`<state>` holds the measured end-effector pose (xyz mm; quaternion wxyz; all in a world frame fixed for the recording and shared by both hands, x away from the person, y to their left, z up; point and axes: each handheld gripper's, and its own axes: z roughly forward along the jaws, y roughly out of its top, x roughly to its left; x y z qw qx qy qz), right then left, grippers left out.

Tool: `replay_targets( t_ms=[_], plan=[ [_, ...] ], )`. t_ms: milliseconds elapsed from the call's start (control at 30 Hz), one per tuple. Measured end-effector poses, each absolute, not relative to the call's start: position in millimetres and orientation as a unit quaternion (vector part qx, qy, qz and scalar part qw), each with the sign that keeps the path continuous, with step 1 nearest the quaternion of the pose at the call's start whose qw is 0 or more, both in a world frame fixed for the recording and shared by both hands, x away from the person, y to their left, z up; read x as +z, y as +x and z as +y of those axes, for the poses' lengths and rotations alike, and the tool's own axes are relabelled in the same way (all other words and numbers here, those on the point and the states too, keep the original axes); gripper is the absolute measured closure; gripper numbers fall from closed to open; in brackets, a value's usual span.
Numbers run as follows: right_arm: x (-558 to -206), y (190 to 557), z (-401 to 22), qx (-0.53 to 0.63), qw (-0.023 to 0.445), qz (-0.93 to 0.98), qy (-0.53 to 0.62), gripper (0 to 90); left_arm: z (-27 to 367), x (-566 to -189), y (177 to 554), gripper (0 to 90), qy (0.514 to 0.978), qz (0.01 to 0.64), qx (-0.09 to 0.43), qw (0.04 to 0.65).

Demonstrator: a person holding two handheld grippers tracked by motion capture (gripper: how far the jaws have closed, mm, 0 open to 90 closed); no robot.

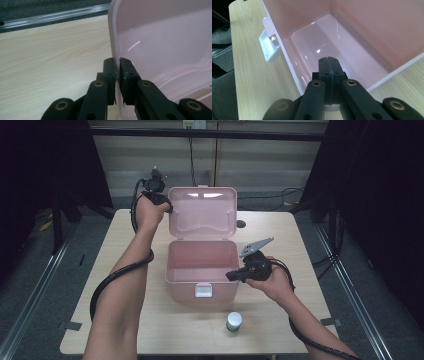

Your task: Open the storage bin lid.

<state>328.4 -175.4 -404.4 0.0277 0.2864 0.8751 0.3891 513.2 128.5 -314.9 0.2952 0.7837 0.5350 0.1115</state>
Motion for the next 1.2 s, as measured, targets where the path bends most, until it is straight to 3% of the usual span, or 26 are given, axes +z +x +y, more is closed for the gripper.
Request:
replay_targets(
  t_ms=[1200],
  plan=[
    [-404.8,328.6,-177.5,0.392,0.027,0.873,0.289,90.0,135.7,-342.3,526.7,83.3,0.776,0.554,0.094,0.286]
  ],
)
